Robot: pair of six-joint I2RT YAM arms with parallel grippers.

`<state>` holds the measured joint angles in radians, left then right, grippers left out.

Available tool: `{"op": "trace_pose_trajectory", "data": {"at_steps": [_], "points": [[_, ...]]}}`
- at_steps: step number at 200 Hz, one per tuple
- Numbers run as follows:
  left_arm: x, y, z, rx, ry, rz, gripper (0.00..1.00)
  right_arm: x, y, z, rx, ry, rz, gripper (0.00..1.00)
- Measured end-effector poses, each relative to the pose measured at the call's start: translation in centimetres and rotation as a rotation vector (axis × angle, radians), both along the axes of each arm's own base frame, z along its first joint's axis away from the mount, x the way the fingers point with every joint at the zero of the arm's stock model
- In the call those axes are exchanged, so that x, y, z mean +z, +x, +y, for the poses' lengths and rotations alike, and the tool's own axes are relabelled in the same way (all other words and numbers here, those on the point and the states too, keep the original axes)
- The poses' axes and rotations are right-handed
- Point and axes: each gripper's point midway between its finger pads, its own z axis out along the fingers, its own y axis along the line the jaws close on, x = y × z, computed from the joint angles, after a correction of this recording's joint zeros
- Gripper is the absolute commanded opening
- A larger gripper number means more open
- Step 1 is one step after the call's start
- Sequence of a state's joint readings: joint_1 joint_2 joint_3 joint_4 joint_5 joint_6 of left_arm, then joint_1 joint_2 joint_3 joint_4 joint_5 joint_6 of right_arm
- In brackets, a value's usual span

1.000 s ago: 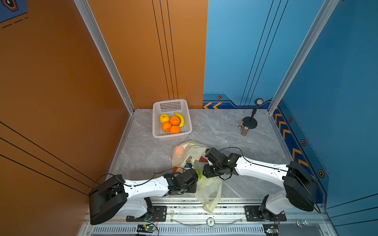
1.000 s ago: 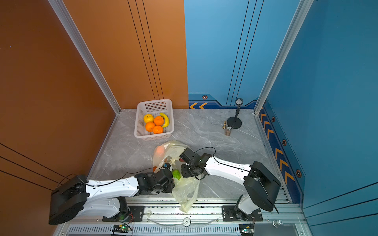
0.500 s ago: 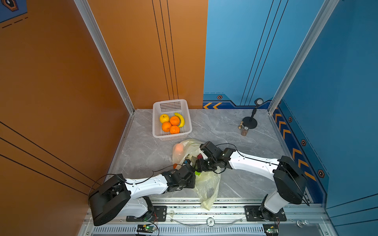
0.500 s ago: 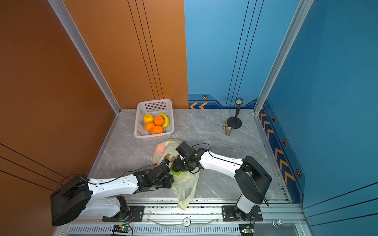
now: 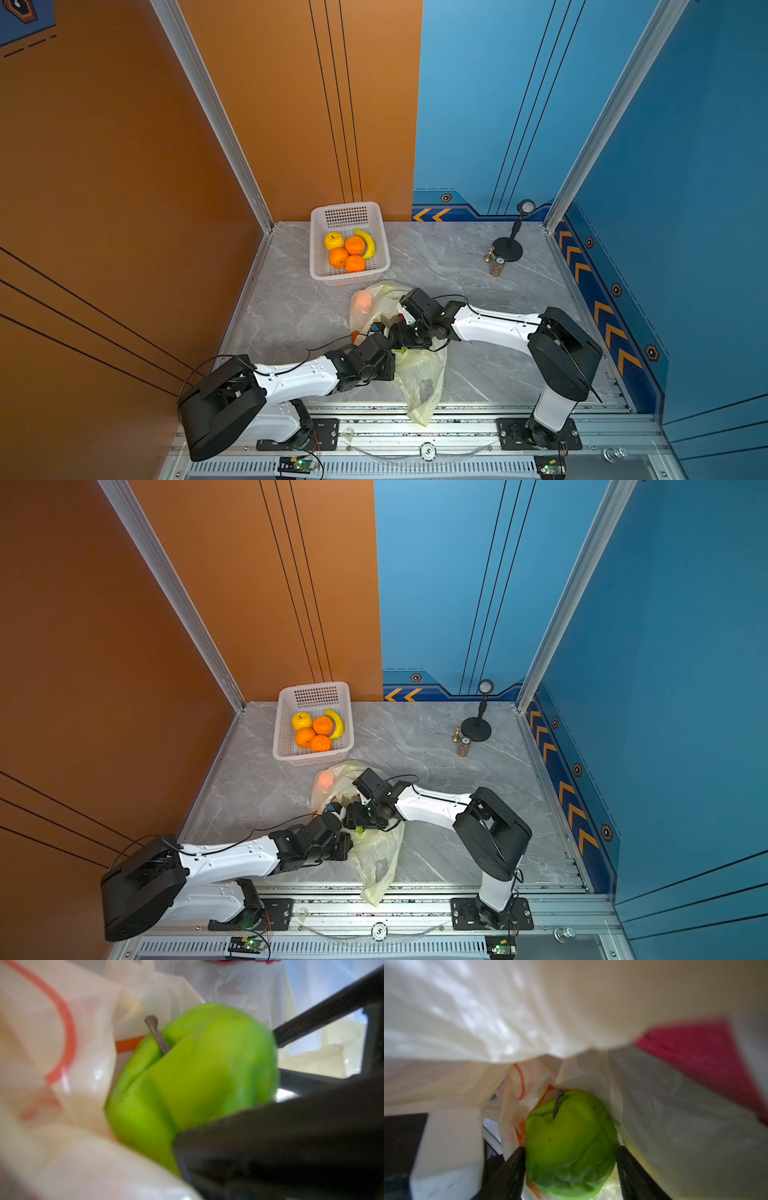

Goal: Untie the knot of the plastic bag and take out the fruit
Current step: Pick up the fruit from the plastic bag.

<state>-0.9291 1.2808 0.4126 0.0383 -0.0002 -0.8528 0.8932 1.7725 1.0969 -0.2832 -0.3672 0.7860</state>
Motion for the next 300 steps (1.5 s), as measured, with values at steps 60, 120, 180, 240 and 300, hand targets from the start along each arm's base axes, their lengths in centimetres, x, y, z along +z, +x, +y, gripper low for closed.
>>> {"op": "trace_pose_trajectory", "data": {"at_steps": [60, 120, 180, 240, 300], "points": [[0.0, 0.4, 0.2, 0.004, -0.001, -0.011, 0.11, 0.4, 0.8, -0.2, -0.044, 0.042, 0.008, 0.38], [0.1, 0.6, 0.2, 0.006, -0.003, -0.019, 0.16, 4.6, 3.2, -3.0, -0.156, 0.116, -0.076, 0.35], [1.2, 1.0, 0.5, -0.011, 0.005, -0.065, 0.64, 6.0, 3.4, -5.6, -0.204, 0.134, -0.105, 0.36], [7.5, 1.2, 2.4, -0.027, -0.03, -0.249, 0.91, 11.4, 4.3, -8.6, -0.273, 0.207, -0.195, 0.36], [16.4, 1.8, 4.5, -0.071, -0.112, -0.598, 0.97, 16.6, 5.6, -9.4, -0.295, 0.281, -0.264, 0.37]]}}
